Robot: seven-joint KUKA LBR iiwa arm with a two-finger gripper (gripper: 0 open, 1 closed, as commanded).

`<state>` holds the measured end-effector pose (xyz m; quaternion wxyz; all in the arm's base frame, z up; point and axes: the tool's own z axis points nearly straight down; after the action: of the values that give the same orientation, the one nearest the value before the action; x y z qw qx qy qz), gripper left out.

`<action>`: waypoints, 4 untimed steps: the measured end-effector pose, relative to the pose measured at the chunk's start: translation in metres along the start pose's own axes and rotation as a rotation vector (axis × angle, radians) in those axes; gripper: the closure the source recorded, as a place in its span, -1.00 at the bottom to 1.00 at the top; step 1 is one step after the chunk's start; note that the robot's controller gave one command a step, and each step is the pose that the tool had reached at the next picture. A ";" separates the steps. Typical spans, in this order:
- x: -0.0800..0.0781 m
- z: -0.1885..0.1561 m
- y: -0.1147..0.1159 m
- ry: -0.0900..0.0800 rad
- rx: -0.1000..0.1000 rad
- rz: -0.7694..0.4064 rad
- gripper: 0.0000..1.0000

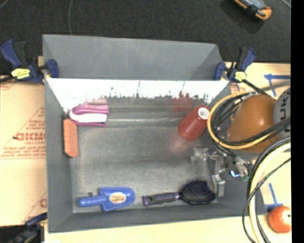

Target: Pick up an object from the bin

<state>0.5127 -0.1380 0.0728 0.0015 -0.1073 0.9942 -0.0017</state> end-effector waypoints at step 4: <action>0.016 -0.003 0.045 -0.014 0.010 -0.217 1.00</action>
Offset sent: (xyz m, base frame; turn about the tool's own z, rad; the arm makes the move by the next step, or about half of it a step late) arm -0.0215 0.0632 0.0272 -0.1679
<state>0.4873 -0.0970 0.0751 0.0089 -0.2141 0.9768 -0.0059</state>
